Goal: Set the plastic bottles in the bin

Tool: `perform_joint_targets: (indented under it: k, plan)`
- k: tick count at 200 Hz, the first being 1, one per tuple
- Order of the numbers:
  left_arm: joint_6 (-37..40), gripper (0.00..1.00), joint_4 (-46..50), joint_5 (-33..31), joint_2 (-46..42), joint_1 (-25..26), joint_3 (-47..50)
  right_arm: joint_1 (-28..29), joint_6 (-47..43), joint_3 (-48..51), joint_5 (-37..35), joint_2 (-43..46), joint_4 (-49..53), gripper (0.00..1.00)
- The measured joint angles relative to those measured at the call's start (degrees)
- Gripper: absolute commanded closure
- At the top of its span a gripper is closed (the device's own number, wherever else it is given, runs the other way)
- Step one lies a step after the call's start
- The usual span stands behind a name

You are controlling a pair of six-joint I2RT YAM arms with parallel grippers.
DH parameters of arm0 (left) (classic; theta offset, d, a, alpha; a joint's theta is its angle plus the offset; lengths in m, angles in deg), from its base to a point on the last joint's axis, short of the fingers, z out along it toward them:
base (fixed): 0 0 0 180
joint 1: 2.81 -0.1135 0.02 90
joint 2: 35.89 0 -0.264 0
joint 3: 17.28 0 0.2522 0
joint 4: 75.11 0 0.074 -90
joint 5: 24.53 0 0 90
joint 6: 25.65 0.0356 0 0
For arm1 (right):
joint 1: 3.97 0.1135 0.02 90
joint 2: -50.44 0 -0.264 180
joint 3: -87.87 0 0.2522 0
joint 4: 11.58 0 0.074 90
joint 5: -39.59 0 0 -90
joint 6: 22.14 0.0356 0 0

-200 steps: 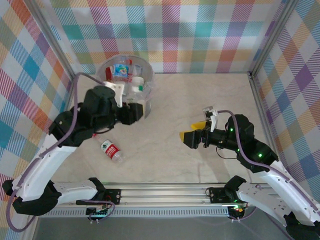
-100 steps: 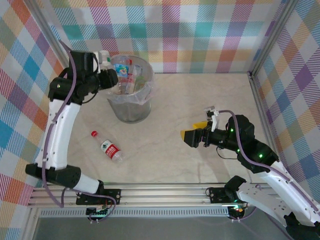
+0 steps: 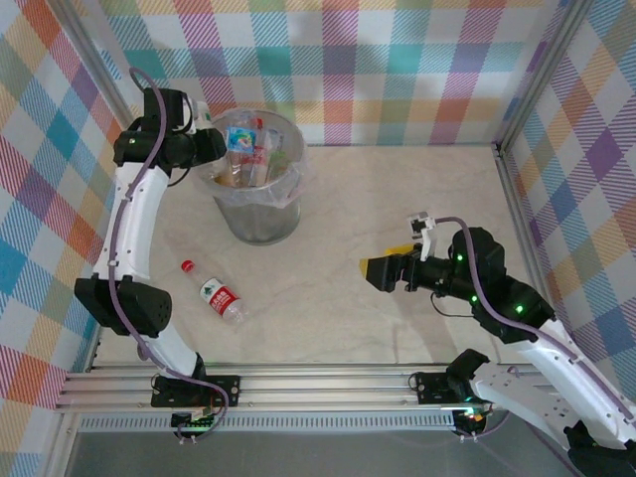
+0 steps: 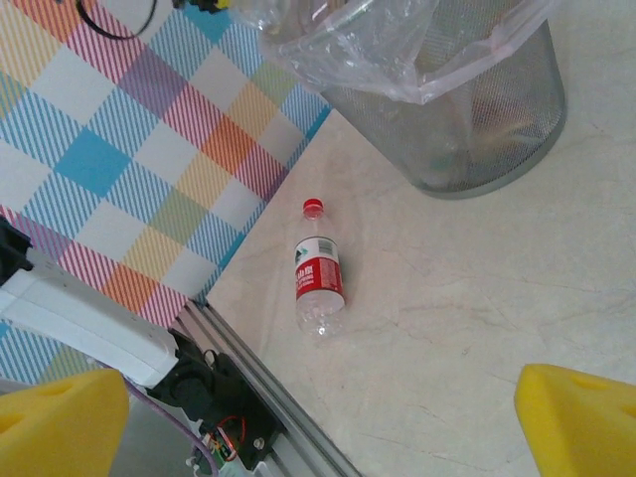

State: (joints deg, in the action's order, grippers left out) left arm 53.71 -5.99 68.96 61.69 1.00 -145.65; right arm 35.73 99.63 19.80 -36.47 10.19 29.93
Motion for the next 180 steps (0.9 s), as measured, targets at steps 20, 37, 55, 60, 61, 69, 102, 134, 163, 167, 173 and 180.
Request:
perform_joint_targets:
  k: [20,37,55,60,61,69,102,134,163,167,173,180]
  plan:
    - [0.0,0.49,0.0,0.5,1.4,-0.2,-0.5,0.0,1.0,0.1,-0.4,1.2,0.0,0.00]
    - [-0.3,0.49,0.0,1.1,1.6,-0.7,-0.7,0.0,1.5,0.1,-0.6,1.3,0.0,0.00]
    - [-1.2,0.49,0.4,2.5,2.1,-1.0,-1.6,0.0,2.1,0.1,-0.7,0.6,0.0,0.00]
    - [-1.6,0.48,0.4,3.0,2.3,-1.0,-1.9,0.0,2.1,0.1,-0.7,0.4,0.0,0.00]
    - [-1.6,0.48,0.4,3.1,2.3,-1.0,-1.9,0.0,2.1,0.1,-0.7,0.3,0.0,0.00]
    - [-2.2,0.48,0.4,3.6,2.5,-1.0,-2.0,0.0,2.3,0.1,-0.7,-0.1,0.0,0.00]
    - [-5.2,0.46,0.4,5.5,2.7,-1.0,-2.0,0.0,2.4,0.1,-0.9,-0.4,0.3,0.00]
    - [-7.0,0.37,0.6,6.7,2.7,-1.0,-1.9,0.0,2.6,0.1,-1.1,-0.5,0.3,0.00]
    - [-7.6,0.29,1.2,6.8,2.7,-1.0,-1.9,0.0,3.0,0.1,-1.1,-0.5,0.3,0.00]
    - [-7.7,0.29,1.4,6.7,2.7,-1.0,-1.9,0.0,3.0,0.1,-1.0,-0.6,0.3,0.00]
    - [-7.7,0.29,1.6,6.5,2.7,-1.0,-1.9,0.0,3.0,0.1,-1.1,-0.6,0.3,0.00]
    - [-7.7,0.28,1.7,6.3,2.7,-1.0,-1.9,0.0,3.0,0.1,-1.1,-0.6,0.3,0.00]
